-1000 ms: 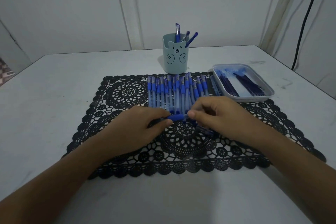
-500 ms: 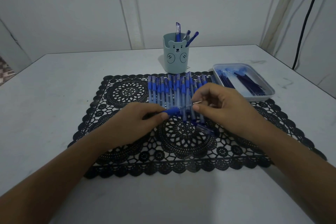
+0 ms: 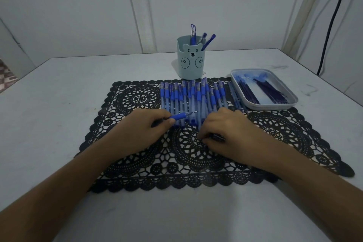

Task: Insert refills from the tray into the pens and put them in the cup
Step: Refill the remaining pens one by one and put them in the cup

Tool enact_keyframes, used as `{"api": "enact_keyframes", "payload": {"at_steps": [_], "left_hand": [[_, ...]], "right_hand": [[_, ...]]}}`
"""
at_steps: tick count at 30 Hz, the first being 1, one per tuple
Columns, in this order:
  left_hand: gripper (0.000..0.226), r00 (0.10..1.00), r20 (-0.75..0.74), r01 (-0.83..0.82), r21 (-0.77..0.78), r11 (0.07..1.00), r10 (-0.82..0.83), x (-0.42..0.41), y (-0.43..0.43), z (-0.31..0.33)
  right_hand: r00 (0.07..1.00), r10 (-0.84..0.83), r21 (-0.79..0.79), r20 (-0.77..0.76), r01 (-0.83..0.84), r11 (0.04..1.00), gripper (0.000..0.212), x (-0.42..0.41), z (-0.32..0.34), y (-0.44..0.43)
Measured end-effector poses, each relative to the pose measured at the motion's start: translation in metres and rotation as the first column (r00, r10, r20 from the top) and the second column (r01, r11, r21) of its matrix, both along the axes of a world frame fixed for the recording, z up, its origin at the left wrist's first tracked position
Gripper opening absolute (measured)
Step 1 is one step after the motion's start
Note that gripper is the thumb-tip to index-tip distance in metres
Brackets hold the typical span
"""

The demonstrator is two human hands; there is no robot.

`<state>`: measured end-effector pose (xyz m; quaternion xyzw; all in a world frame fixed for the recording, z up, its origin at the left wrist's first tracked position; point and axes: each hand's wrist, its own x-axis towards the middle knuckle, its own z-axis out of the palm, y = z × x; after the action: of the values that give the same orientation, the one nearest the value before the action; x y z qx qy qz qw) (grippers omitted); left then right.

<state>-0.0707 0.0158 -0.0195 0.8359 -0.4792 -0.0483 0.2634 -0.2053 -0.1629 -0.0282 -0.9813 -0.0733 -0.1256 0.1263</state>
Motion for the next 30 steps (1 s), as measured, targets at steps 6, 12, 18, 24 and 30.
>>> {"api": "enact_keyframes", "payload": {"at_steps": [6,12,18,24,30], "left_hand": [[0.014,1.000,0.013,0.009,-0.017,1.000,-0.009,-0.002,-0.001,0.000],[0.019,1.000,0.013,0.017,-0.046,0.999,-0.017,-0.004,-0.001,0.001],[0.024,0.995,0.022,0.096,-0.083,0.992,-0.095,-0.015,-0.004,0.003],[0.018,0.996,-0.010,0.091,-0.074,0.993,-0.092,-0.012,-0.004,0.002],[0.020,1.000,0.015,-0.003,-0.089,0.996,0.004,0.003,0.001,-0.003]], "right_hand": [[0.999,-0.030,0.132,-0.026,0.033,0.991,0.024,0.003,0.001,-0.001],[0.976,-0.180,0.424,0.125,0.111,0.899,0.009,0.000,0.013,-0.005],[0.981,-0.189,0.616,0.050,0.119,0.779,0.008,0.003,0.013,0.002],[0.972,-0.218,0.662,-0.087,0.220,0.717,0.009,-0.001,0.023,-0.009],[0.852,-0.519,0.946,-0.072,0.223,0.234,0.017,0.005,0.025,-0.060]]}}
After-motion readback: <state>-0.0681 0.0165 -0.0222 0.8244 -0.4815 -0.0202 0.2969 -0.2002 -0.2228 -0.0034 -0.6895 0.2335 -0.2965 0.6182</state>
